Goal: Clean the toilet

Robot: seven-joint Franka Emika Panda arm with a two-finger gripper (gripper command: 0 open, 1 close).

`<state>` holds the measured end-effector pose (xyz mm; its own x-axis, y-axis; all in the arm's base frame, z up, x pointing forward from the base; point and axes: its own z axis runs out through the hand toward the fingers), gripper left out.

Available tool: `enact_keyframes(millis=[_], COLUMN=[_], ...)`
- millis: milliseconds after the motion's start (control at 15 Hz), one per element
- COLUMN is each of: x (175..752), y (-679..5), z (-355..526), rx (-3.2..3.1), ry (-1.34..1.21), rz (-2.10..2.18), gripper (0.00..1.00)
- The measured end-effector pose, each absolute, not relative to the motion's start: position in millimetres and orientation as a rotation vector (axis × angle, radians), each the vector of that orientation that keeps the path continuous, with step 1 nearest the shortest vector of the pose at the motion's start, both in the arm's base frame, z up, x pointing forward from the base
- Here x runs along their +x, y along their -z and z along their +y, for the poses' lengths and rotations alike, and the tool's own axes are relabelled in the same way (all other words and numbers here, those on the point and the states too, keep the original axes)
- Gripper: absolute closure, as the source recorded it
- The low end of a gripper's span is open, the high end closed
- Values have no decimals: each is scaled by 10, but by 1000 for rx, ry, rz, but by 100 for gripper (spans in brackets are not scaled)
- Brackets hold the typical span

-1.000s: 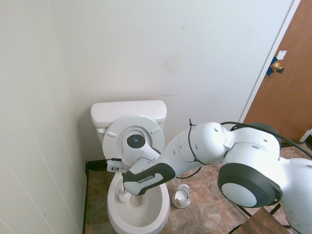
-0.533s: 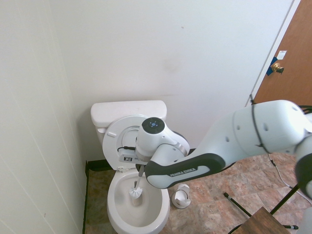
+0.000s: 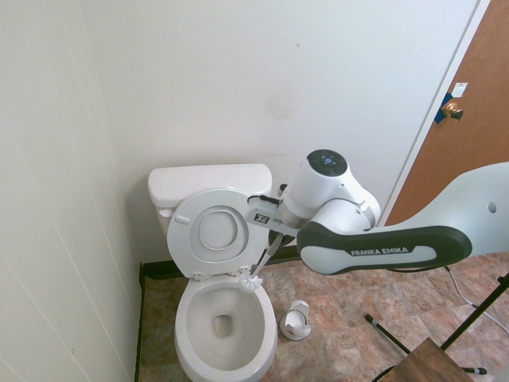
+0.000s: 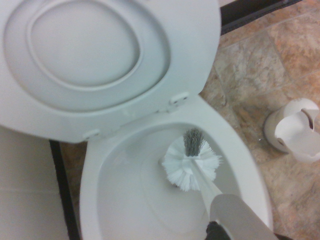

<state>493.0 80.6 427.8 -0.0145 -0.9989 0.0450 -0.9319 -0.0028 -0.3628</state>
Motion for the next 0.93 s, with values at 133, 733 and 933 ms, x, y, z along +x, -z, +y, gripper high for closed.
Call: enact_keyframes(millis=[133, 733, 933], x=[4942, 4940, 5015], y=[-4239, -3535, -3412], z=[395, -555, -641], rx=[-2003, -1969, -1939], ry=[457, 431, 419], rz=[2087, 2294, 2325], gripper=[100, 100, 100])
